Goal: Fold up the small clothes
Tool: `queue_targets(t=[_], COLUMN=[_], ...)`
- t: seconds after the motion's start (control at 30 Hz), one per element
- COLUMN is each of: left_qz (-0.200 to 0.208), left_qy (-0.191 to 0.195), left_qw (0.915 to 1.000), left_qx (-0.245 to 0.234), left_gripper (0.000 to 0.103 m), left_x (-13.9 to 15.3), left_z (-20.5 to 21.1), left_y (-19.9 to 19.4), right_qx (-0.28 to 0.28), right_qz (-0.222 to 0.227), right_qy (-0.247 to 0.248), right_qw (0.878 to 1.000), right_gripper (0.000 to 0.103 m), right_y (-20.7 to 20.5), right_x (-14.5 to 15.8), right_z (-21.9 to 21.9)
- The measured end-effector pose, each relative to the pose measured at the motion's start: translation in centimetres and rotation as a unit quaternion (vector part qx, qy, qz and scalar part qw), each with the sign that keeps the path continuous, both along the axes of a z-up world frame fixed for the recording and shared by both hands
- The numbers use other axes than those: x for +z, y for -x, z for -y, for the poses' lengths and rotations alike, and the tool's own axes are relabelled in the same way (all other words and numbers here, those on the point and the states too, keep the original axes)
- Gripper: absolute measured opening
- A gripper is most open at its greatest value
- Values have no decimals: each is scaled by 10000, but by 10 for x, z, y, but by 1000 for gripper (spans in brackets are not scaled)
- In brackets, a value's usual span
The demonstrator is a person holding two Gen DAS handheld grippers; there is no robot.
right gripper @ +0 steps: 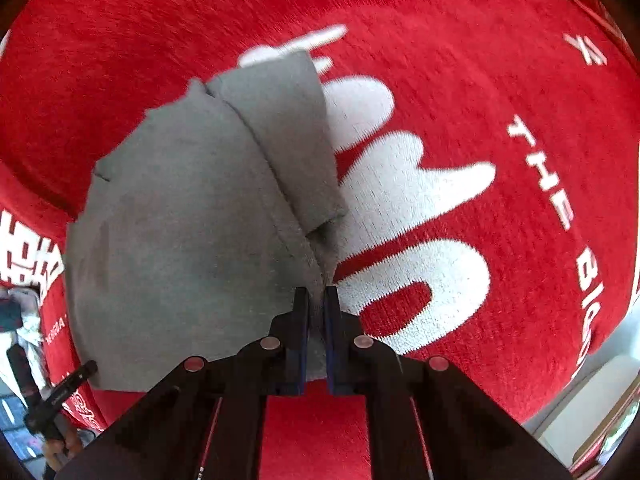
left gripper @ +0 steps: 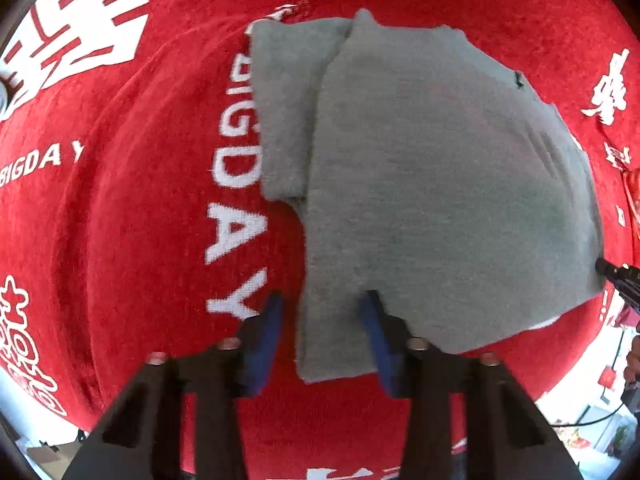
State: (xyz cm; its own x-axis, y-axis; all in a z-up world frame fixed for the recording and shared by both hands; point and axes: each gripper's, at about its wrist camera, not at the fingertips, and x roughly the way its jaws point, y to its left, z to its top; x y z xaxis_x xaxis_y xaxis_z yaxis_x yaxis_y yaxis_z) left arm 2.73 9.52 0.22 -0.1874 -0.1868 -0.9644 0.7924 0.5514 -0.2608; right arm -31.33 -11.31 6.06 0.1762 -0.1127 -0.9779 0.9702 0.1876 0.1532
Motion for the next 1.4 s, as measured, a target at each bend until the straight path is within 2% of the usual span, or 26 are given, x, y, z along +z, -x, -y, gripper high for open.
queue_targets(t=[0.07,0.17,0.23,0.37,0.5,0.57,0.63,0.7,0.73,0.77,0.8,0.83,0.87,0.9,0.93,1.0,1.07,1.2,1.4], left_qz=[53,46,56,162,252,310,315,310,303,283,251,183,148,155,272,406,333,282,275], left_qy=[-10,-9,-12,-26,-75,-101,-79,-97,-109,-117,-120,-130,-129,-120,-73,9,5,-20,-67], left_qw=[10000,10000,10000,9998,9996,9992,9991,9990,9990,9991,9991,9993,9993,9992,9988,9983,9984,9982,9978], left_qx=[-39,-8,-9,-63,109,236,284,302,303,304,306,310,315,334,389,416,465,536,606], left_gripper=[41,41,41,41,43,51,51,52,52,52,52,53,60,84,98,99,99,99,99], left_x=[0,-3,-3,-2,2,6,7,7,7,6,5,3,2,1,3,6,5,0,-5], left_z=[3,6,6,5,-2,-4,-6,-6,-5,-5,-4,-4,-4,-4,-4,-7,-7,-7,-5], left_y=[3,5,6,9,6,2,-2,-5,-7,-8,-9,-9,-10,-13,-16,-18,-21,-36,-46], right_qx=[-37,-231,-211,-61,-411,-457,-338,-104,3,162,279,411,565,680,753,899,919,676,181], right_qz=[3,-163,-127,-410,-831,-631,-396,-105,17,216,369,501,580,684,782,1094,1366,1914,2384], right_qy=[-69,-315,-260,-232,1,173,236,151,65,-98,-234,-370,-513,-640,-748,-1084,-1405,-2086,-2199], right_qw=[10000,9991,9994,9989,9957,9968,9984,9998,10000,9996,9987,9972,9954,9933,9913,9840,9763,9567,9458], right_gripper=[6,6,6,6,7,8,9,16,34,59,66,68,68,68,68,68,68,68,69], right_y=[9,22,23,15,16,11,-4,-28,-37,-53,-68,-82,-98,-114,-124,-147,-161,-174,-164], right_x=[1,-22,-25,-20,-2,11,19,19,17,11,6,0,-8,-14,-19,-33,-45,-70,-78], right_z=[-4,-2,-3,-9,-17,-25,-37,-51,-55,-63,-66,-71,-77,-84,-88,-98,-108,-125,-132])
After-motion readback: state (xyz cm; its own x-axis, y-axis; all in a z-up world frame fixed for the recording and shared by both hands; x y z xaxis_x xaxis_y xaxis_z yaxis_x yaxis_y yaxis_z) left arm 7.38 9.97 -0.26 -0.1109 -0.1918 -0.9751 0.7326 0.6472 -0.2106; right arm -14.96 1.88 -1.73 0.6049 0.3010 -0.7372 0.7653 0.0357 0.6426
